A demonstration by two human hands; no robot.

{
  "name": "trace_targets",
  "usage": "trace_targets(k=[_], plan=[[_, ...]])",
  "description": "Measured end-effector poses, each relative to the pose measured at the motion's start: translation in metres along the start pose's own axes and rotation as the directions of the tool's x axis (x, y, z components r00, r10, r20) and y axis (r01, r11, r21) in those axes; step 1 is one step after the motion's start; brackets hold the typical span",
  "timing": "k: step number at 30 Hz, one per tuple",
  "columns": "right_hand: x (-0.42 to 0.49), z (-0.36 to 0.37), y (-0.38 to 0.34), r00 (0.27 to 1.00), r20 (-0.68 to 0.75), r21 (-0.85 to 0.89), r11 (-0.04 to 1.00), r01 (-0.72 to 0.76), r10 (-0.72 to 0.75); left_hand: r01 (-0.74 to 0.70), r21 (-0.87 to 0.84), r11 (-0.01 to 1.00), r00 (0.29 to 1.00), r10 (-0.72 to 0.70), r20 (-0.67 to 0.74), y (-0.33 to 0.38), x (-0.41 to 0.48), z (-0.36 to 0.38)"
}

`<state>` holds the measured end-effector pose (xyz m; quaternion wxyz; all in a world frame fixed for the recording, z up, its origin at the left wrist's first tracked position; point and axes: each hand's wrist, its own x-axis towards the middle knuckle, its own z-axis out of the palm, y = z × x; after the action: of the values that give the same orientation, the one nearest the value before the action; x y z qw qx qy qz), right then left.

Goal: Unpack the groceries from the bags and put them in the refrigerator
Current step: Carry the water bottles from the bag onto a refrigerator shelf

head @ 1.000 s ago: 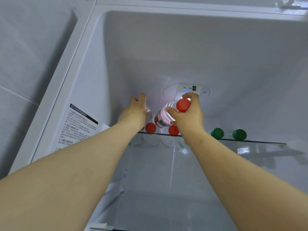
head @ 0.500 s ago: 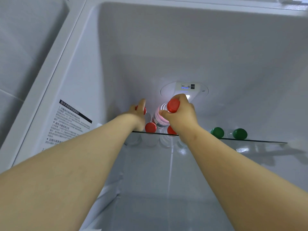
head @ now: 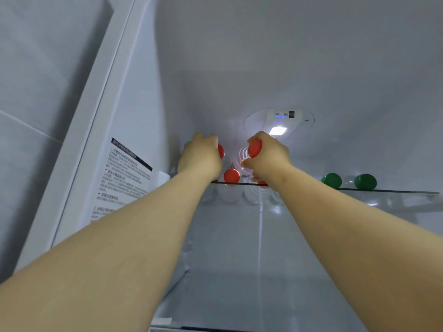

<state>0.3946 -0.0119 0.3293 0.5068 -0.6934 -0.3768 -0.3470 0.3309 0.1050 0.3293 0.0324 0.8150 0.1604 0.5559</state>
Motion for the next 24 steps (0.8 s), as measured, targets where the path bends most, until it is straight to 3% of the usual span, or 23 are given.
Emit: trace_targets(k=[10, 15, 19, 24], plan=[[0.016, 0.004, -0.002, 0.994, 0.098, -0.4, 0.916, 0.005, 0.037, -0.021, -0.081, 0.996, 1.0, 0.022, 0.005, 0.001, -0.012, -0.005], [0.025, 0.01, 0.003, 0.995, 0.062, -0.482, 0.875, -0.041, 0.081, -0.022, -0.081, 0.996, 1.0, 0.024, 0.02, 0.002, -0.015, -0.005], [0.026, 0.018, 0.006, 0.967, 0.125, -0.471, 0.871, -0.141, 0.224, -0.005, -0.099, 0.995, 0.999, 0.009, 0.033, 0.001, -0.015, -0.006], [0.011, 0.012, -0.01, 0.987, -0.039, -0.305, 0.942, 0.138, -0.157, -0.03, -0.072, 0.997, 1.0, 0.03, -0.003, 0.0, -0.015, -0.005]])
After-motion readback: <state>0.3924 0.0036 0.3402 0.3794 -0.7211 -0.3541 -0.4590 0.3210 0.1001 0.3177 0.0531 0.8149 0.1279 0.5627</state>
